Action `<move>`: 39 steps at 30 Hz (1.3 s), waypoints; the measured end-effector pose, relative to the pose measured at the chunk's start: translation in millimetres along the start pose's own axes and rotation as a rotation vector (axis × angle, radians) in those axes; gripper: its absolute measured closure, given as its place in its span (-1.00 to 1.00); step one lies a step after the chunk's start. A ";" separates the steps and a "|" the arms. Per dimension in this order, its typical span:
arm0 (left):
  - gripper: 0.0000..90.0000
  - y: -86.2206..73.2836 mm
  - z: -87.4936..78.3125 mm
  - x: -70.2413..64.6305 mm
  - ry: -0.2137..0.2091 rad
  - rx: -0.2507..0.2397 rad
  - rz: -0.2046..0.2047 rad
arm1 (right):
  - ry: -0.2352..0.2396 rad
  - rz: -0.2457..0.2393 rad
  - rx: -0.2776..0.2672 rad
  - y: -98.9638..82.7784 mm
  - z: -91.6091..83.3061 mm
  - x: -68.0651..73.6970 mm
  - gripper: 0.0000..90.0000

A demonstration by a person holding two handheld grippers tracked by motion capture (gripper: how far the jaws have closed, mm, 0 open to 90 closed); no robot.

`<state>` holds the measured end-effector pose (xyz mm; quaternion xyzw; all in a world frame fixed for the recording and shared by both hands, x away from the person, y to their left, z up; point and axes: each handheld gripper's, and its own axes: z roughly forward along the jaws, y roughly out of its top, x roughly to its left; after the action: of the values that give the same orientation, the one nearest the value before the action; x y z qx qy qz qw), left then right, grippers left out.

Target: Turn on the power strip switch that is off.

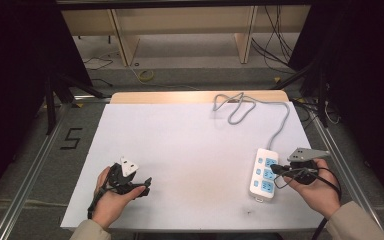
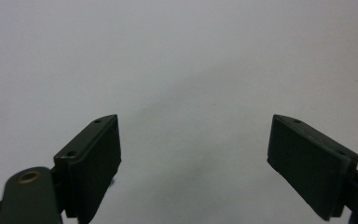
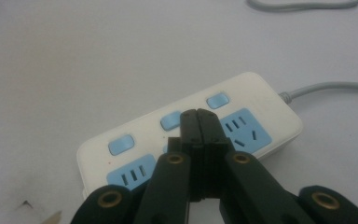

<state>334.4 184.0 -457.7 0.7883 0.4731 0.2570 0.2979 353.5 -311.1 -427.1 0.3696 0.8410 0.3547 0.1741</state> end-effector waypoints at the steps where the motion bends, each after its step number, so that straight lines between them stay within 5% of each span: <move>1: -0.62 0.0 0.1 0.0 0.000 0.001 0.000 | -0.001 -0.002 0.004 0.5 0.7 -0.1 1.00; 39: -0.63 1.0 2.4 -1.6 -0.007 0.002 0.006 | 0.031 -0.049 0.113 22.4 43.2 6.7 1.00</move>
<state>336.0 181.7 -458.9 0.7910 0.4698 0.2546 0.2981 384.2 -275.3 -440.8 0.3525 0.8712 0.3078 0.1483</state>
